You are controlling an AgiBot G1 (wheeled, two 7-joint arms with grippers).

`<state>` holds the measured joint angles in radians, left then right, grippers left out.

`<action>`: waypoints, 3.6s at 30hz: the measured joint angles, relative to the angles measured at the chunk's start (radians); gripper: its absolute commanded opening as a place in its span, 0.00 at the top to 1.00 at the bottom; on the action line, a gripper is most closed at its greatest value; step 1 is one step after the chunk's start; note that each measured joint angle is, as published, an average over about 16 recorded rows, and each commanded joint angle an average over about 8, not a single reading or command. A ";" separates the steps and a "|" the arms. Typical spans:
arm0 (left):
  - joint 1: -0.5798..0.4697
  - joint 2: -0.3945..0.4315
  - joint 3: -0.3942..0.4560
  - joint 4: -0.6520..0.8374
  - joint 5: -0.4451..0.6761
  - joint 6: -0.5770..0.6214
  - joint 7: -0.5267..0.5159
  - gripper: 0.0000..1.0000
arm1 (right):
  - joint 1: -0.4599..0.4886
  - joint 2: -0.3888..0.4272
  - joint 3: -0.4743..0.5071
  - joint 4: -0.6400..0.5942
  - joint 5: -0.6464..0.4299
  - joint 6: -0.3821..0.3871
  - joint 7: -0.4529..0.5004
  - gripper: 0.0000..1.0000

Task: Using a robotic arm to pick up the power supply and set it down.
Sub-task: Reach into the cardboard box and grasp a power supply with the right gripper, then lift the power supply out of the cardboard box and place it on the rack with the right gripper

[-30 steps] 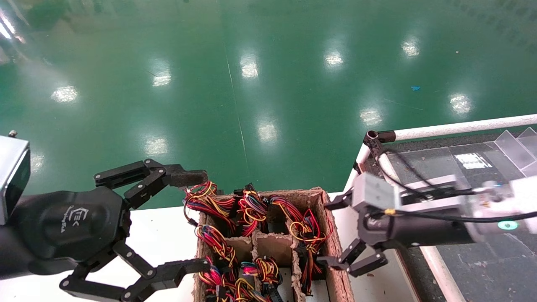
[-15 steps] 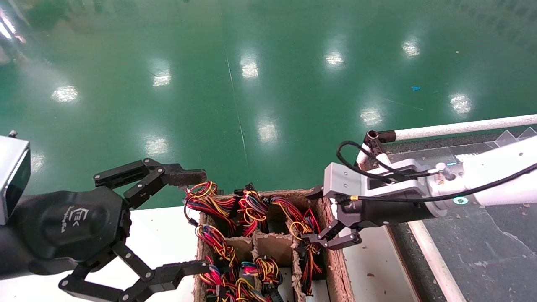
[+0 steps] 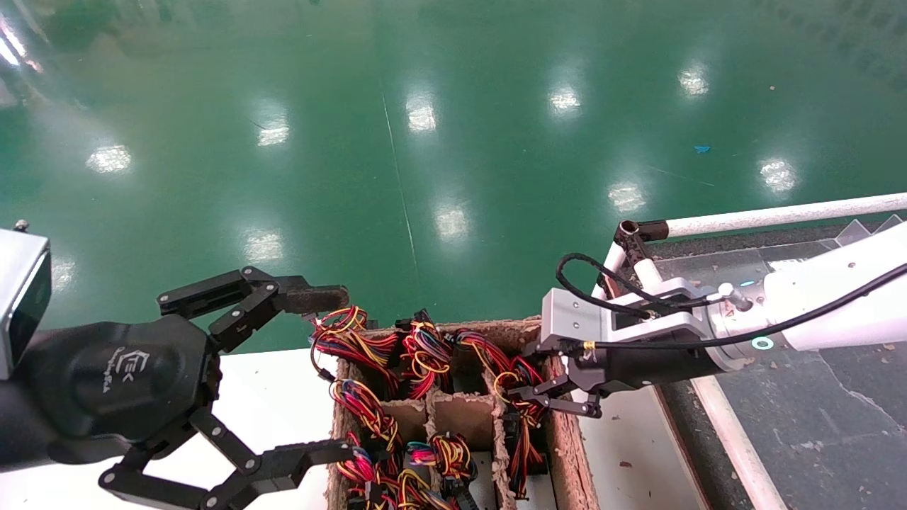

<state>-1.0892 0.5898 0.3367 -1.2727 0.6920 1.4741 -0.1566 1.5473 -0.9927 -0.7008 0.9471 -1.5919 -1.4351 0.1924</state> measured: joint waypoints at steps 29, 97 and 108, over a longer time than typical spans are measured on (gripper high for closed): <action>0.000 0.000 0.001 0.000 0.000 0.000 0.000 0.00 | -0.092 0.125 0.071 0.243 0.096 0.033 0.026 1.00; 0.000 -0.001 0.002 0.000 -0.001 -0.001 0.001 0.00 | -0.266 0.625 0.588 0.371 0.481 0.290 -0.331 1.00; -0.001 -0.001 0.002 0.000 -0.002 -0.001 0.001 0.00 | -0.353 0.617 0.595 0.313 0.428 0.386 -0.378 1.00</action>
<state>-1.0898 0.5889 0.3390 -1.2727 0.6905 1.4732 -0.1555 1.1947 -0.3752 -0.1055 1.2599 -1.1637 -1.0493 -0.1860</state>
